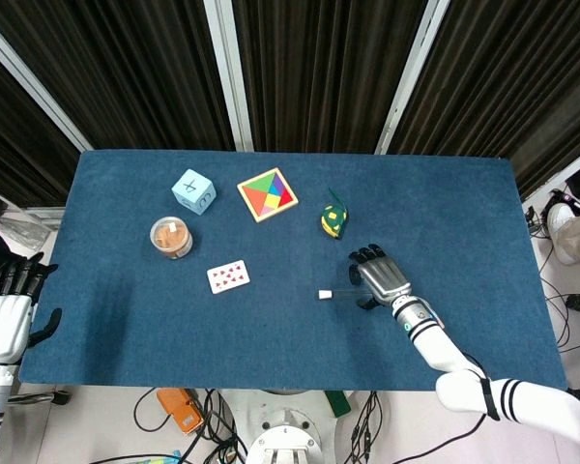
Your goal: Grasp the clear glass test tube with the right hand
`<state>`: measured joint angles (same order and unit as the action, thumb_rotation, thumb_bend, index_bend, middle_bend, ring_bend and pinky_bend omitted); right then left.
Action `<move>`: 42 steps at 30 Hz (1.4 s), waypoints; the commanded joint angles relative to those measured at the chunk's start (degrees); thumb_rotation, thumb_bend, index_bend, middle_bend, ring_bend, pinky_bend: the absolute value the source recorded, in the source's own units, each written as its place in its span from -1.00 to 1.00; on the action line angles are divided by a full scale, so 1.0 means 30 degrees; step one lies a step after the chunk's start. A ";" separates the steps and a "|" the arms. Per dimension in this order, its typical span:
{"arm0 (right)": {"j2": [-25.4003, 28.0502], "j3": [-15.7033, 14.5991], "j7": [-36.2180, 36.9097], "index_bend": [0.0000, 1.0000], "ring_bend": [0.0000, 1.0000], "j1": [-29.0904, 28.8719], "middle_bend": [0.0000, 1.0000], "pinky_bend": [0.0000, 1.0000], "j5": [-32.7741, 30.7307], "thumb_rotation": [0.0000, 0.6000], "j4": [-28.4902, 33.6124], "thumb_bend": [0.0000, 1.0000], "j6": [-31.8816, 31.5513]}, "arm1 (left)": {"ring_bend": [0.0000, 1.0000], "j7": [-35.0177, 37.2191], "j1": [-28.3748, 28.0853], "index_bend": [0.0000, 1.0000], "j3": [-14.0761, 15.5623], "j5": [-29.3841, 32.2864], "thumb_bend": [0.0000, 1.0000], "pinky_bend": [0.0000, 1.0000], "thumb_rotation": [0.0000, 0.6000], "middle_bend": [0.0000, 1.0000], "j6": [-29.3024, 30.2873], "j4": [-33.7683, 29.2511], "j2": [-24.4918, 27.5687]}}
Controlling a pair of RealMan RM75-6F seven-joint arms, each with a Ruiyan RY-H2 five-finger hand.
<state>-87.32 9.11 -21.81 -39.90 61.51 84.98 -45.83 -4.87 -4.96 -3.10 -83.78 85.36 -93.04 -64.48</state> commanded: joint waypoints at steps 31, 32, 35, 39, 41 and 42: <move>-0.0639 -0.0345 0.0115 0.36 -0.60 -0.1248 -0.46 -0.77 -0.1078 1.00 -0.0349 0.01 -0.0281 | -1.00 0.0649 0.0022 -0.68 0.0016 0.0144 -0.30 -0.93 1.00 -0.93 -0.0235 -0.0273 0.0260; -0.0617 -0.0306 0.0127 0.39 -0.59 -0.1276 -0.45 -0.77 -0.1060 1.00 -0.0312 0.04 -0.0342 | -1.00 0.0636 0.0024 -0.68 0.0018 0.0167 -0.30 -0.93 1.00 -0.93 -0.0252 -0.0297 0.0270; -0.0475 0.0097 0.0389 0.44 -0.57 -0.1421 -0.43 -0.77 -0.0925 1.00 0.0020 0.12 -0.0620 | -1.00 0.0585 0.0044 -0.68 0.0007 0.0204 -0.30 -0.92 1.00 -0.93 -0.0225 -0.0328 0.0274; 0.0070 0.0777 0.0188 0.51 -0.54 -0.1954 -0.41 -0.76 -0.0724 1.00 0.0940 0.26 -0.0822 | -1.00 0.0592 0.0050 -0.68 -0.0043 0.0295 -0.30 -0.93 1.00 -0.93 -0.0223 -0.0405 0.0302; 0.0459 0.1194 -0.0249 0.51 -0.54 -0.2376 -0.41 -0.76 -0.0967 1.00 0.1608 0.29 -0.0828 | -1.00 0.0613 0.0059 -0.68 -0.0042 0.0323 -0.30 -0.93 1.00 -0.94 -0.0236 -0.0443 0.0325; 0.0656 0.1457 -0.0524 0.52 -0.54 -0.2632 -0.41 -0.76 -0.1229 1.00 0.1996 0.30 -0.0841 | -1.00 0.0615 0.0071 -0.68 -0.0021 0.0313 -0.30 -0.93 1.00 -0.94 -0.0238 -0.0417 0.0313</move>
<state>-86.51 12.15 -22.08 -46.50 58.75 89.25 -48.19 -3.04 -4.77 -3.21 -82.83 84.65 -94.34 -63.51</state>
